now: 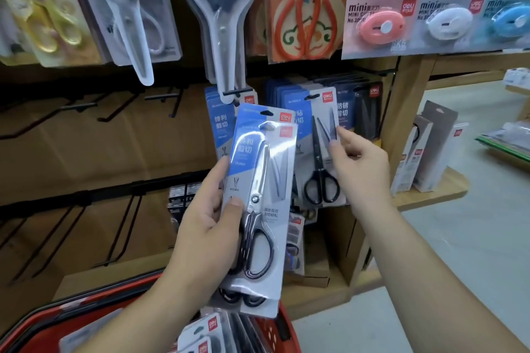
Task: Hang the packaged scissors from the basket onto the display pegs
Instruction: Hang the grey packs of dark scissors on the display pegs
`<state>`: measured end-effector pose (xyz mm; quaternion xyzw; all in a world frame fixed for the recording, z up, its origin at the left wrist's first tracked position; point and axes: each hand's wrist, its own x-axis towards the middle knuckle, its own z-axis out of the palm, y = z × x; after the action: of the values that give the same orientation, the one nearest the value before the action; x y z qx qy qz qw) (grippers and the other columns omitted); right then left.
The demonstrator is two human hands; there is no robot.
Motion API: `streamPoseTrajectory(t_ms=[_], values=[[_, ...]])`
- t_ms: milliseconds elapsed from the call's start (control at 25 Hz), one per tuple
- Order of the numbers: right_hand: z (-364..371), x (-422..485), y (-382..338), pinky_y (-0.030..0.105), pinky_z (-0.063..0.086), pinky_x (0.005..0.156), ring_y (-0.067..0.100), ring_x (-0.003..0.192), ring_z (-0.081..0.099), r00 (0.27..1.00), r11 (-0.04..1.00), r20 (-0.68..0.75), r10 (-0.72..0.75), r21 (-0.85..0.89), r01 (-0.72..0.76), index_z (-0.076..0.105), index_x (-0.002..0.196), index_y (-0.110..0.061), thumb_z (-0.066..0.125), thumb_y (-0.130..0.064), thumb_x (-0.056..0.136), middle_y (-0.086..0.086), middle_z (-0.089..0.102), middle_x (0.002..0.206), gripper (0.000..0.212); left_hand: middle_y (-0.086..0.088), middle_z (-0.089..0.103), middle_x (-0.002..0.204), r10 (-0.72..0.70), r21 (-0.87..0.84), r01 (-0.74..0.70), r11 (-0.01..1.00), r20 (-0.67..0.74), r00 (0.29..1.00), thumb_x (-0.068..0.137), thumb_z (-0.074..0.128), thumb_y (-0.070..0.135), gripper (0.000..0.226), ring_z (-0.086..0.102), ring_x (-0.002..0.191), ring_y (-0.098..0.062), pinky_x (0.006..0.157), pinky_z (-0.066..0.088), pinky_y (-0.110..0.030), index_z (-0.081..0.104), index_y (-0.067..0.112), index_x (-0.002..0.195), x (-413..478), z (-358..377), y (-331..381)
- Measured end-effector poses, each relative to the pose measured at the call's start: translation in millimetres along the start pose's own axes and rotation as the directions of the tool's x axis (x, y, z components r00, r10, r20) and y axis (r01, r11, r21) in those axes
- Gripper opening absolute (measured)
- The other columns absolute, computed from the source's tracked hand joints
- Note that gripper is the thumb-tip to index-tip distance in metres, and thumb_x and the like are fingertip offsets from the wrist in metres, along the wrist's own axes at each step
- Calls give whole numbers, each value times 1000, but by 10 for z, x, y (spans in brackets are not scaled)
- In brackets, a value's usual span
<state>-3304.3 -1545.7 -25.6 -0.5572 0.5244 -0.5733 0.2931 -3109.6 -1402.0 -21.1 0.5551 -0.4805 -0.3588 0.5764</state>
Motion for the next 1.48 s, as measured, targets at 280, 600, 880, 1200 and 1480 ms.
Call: streamPoseTrajectory(t_ms=[280, 600, 880, 1200, 1480], values=[[28, -531, -347, 37, 65, 71, 25, 92, 79, 894, 830, 385, 229, 402, -386, 74, 114, -18, 64, -35, 104, 7, 80, 102, 23, 16, 76, 120, 48, 26, -47, 999, -66, 997, 109, 52, 11, 39, 72, 111, -4, 93, 59, -30, 57, 36, 138, 104, 245, -98], [7, -638, -256, 56, 61, 93, 29, 103, 78, 952, 749, 253, 170, 595, -292, 70, 122, -14, 68, 0, 98, 4, 80, 109, 27, 1, 80, 114, -48, -174, 47, 984, 0, 999, 111, 51, 20, 23, 77, 108, -19, 98, 59, -45, 62, 28, 130, 187, 504, -33], [-144, -510, -203, 56, 62, 92, 27, 103, 77, 973, 783, 144, 181, 577, -231, 75, 119, -24, 63, -6, 103, 5, 81, 108, 26, -6, 80, 101, -21, 2, 21, 1000, -110, 994, 110, 53, 23, 8, 73, 101, -41, 94, 57, -63, 61, 23, 112, 302, 360, -48], [-134, -274, -159, 41, 60, 98, 10, 112, 74, 999, 881, 17, 52, 470, -54, 56, 144, -46, 69, -16, 101, -8, 78, 121, 54, 7, 79, 93, 6, 91, 8, 996, -154, 988, 110, 51, 26, 11, 72, 87, -27, 73, 58, -38, 62, 27, 111, 170, 227, -36], [135, -37, -169, 50, 56, 106, 16, 135, 60, 999, 898, -1, -33, 439, 30, 60, 132, -59, 72, -18, 99, -6, 66, 143, 53, 8, 80, 92, 23, 92, -13, 996, -105, 994, 110, 51, 23, 13, 72, 81, -26, 66, 55, -28, 64, 27, 109, 100, 117, -6]])
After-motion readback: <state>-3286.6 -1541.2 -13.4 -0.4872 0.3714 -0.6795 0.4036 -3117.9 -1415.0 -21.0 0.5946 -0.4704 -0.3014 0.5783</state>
